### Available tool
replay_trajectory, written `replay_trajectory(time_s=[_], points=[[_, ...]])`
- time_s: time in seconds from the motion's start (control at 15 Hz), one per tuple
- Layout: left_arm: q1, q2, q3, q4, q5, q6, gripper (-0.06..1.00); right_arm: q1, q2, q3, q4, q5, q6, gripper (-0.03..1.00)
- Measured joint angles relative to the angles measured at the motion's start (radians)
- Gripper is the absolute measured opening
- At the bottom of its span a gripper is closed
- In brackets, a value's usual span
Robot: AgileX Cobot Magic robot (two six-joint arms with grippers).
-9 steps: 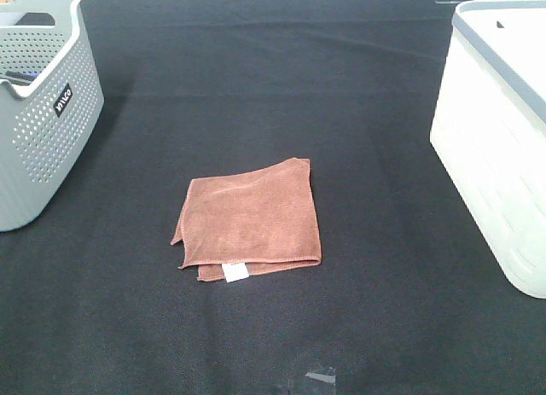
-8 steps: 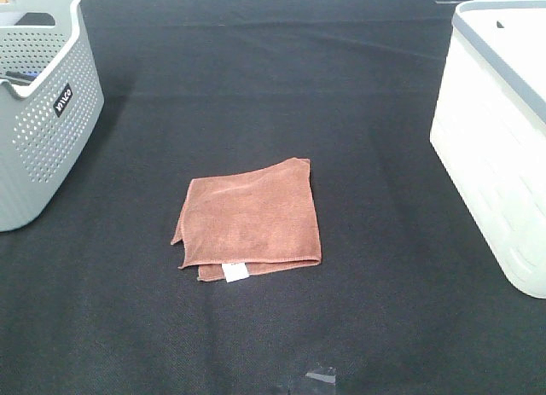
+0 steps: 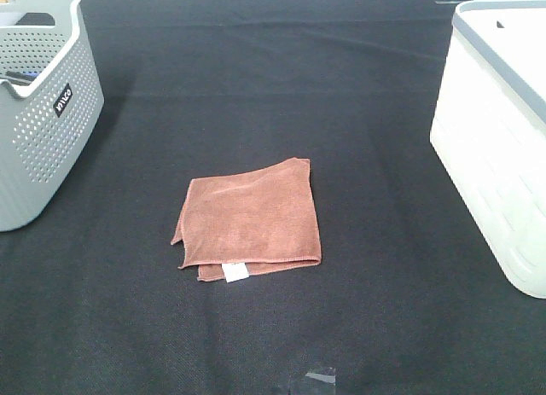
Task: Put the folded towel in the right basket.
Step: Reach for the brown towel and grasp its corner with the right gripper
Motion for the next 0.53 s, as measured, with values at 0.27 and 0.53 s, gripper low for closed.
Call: replay_trajectory(time_s=[0.27, 0.53], points=[[0.0, 0.0, 0.0, 0.0, 0.0, 0.0, 0.99, 0.0, 0.0, 0.0, 0.0, 0.0, 0.0, 0.95], [0.0, 0.0, 0.0, 0.0, 0.0, 0.0, 0.99, 0.0, 0.0, 0.0, 0.0, 0.0, 0.0, 0.95]])
